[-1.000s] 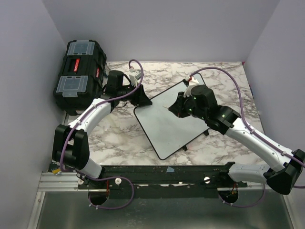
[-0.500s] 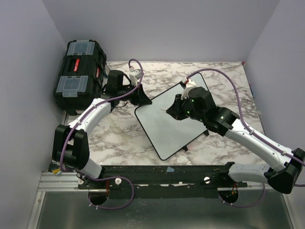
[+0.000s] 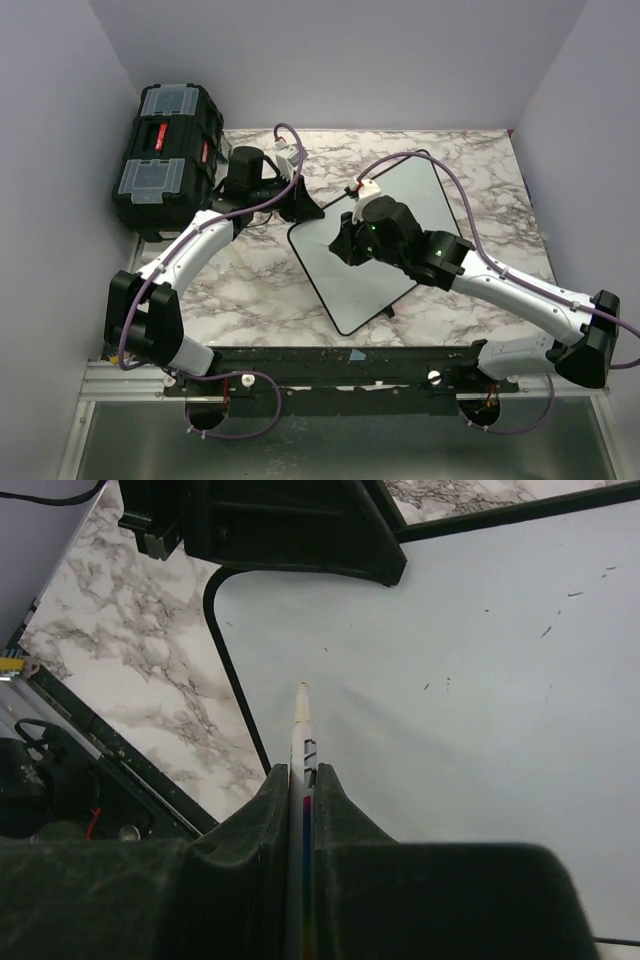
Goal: Write a sentence on the whiteboard
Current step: Hold the whiteboard on the whiteboard stand, then write a sentence on the whiteboard.
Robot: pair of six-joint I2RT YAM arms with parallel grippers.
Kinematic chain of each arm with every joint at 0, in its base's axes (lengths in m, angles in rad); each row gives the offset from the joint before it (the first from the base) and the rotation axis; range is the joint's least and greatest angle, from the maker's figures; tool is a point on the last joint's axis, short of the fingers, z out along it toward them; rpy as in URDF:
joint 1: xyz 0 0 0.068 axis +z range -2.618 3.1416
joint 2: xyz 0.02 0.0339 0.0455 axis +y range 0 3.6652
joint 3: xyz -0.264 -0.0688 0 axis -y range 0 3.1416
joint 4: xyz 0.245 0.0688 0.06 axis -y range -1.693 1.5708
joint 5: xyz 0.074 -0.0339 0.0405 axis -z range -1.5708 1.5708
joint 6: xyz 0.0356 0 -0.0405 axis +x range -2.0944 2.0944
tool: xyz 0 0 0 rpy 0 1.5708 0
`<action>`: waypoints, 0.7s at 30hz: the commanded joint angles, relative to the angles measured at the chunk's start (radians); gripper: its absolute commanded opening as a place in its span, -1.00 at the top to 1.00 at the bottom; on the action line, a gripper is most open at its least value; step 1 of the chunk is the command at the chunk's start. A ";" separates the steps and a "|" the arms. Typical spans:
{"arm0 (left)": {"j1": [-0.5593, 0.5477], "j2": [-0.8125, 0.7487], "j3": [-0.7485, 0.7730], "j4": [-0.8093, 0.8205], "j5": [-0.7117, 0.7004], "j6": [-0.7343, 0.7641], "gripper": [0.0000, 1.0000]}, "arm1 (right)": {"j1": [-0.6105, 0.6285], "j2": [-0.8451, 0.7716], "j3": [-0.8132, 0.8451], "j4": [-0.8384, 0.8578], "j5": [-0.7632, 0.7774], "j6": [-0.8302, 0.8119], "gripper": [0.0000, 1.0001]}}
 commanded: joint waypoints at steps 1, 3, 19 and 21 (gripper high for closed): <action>-0.031 -0.049 0.027 0.013 -0.006 0.015 1.00 | 0.019 0.034 0.049 0.040 0.085 -0.004 0.99; -0.032 -0.051 0.026 0.013 -0.010 0.015 1.00 | 0.021 0.041 0.052 0.050 0.089 -0.002 0.99; -0.053 -0.063 0.025 0.014 -0.041 0.008 1.00 | 0.022 0.064 0.050 0.095 0.151 -0.004 0.99; -0.057 -0.067 0.027 0.012 -0.043 0.008 1.00 | 0.022 0.072 0.051 0.096 0.160 -0.004 0.99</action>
